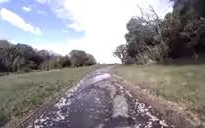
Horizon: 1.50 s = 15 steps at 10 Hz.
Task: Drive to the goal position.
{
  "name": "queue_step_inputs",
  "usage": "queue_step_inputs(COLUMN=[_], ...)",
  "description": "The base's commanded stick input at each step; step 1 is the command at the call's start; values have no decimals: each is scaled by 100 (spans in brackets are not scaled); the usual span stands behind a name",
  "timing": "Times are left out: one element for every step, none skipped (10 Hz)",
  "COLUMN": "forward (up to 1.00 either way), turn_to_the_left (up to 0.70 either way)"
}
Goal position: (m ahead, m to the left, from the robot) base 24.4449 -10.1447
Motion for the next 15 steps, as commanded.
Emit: queue_step_inputs(forward=[70, 70, 70, 70, 70, 70, 70, 70, 70, 70, 70, 70, 70, 70, 70], turn_to_the_left=[36, 36, 1, 1, 1, 1, 1, 1, 1, 1, 1, 1, 1, -7, -29])
